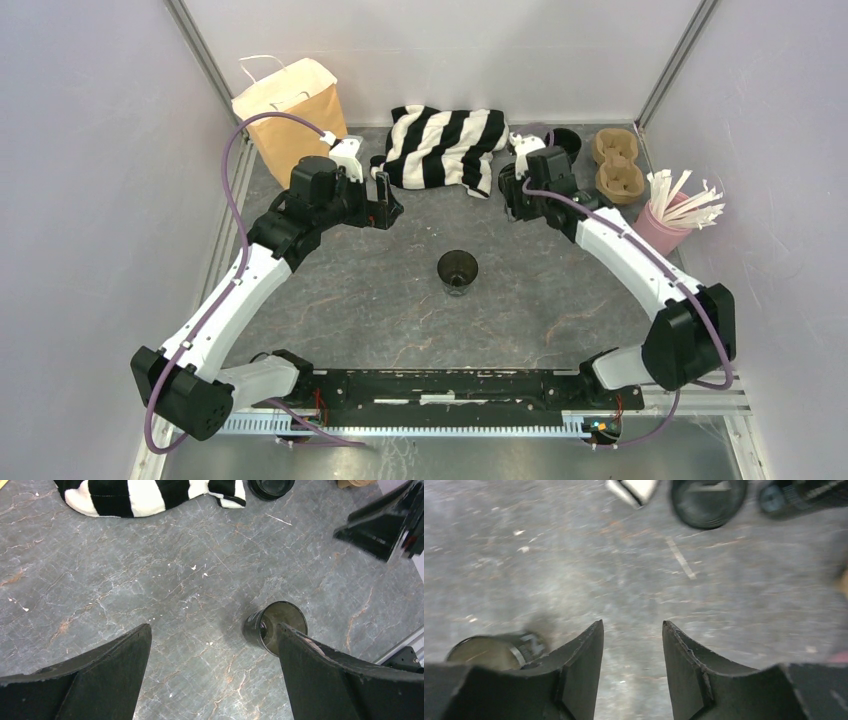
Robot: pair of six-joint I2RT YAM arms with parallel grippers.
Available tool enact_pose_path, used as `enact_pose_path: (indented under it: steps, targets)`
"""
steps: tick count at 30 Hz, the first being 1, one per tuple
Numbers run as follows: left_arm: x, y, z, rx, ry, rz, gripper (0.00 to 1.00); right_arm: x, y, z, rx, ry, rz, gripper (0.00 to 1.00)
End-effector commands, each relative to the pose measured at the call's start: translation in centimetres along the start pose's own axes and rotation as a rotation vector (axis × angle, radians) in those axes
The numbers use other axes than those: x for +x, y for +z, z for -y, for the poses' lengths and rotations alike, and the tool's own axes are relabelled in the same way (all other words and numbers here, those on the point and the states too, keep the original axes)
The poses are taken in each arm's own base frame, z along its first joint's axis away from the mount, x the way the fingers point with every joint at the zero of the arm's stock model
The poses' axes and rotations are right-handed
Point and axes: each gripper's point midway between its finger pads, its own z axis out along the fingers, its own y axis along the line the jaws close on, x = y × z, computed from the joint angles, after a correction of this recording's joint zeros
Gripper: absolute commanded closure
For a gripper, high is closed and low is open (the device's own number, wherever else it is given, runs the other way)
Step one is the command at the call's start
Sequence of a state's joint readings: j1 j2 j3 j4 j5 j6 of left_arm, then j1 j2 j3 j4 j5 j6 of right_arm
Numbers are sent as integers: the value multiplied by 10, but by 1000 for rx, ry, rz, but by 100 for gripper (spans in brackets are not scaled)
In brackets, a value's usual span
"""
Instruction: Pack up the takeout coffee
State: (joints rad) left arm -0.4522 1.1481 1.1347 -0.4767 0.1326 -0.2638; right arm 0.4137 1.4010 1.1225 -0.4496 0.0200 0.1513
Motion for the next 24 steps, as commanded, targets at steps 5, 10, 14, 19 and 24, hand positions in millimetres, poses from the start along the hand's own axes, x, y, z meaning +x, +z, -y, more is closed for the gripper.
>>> enact_pose_path:
  steps: [5,10,14,19,24]
  targets:
    - [-20,-4,4,4,46,47,0,-49,25,64,289,-85,-44,41]
    - [-21,-5,0,-17,63,39,0,-61,58,104,407,134,-66,42]
    - [-20,-4,-4,-38,72,38,0,-56,87,111,446,325,-49,51]
    - [-20,-3,-6,-46,83,30,0,-43,110,123,535,386,-77,56]
    - [-17,-5,-10,-64,94,23,0,-42,122,128,549,348,-61,59]
